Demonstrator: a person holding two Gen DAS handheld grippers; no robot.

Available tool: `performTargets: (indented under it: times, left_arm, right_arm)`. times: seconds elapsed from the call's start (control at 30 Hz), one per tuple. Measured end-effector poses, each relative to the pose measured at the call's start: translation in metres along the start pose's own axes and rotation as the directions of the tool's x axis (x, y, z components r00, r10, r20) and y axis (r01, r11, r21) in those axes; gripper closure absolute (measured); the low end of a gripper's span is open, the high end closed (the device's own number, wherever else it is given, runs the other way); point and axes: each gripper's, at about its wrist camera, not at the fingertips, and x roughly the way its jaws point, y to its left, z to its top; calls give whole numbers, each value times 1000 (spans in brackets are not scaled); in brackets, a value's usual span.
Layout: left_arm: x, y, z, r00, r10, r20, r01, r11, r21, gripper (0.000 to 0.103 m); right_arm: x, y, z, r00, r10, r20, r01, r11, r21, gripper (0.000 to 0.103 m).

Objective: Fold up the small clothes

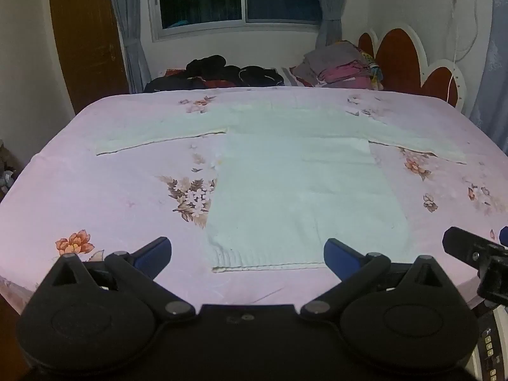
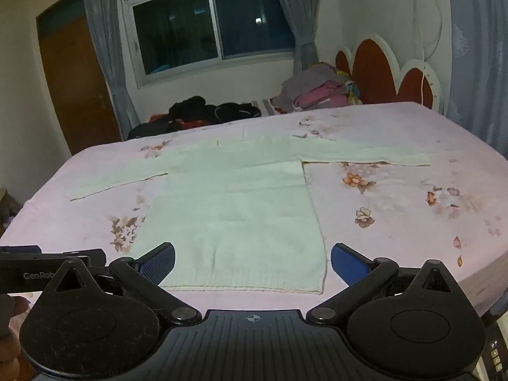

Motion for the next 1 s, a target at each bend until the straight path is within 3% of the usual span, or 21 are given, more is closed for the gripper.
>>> performTargets:
  times: [1.0]
  left_arm:
    - [0, -13, 8, 1000, -9, 0, 9, 1000, 5, 0]
  right_arm:
    - [15, -7, 10, 1000, -16, 3, 16, 1000, -4, 0]
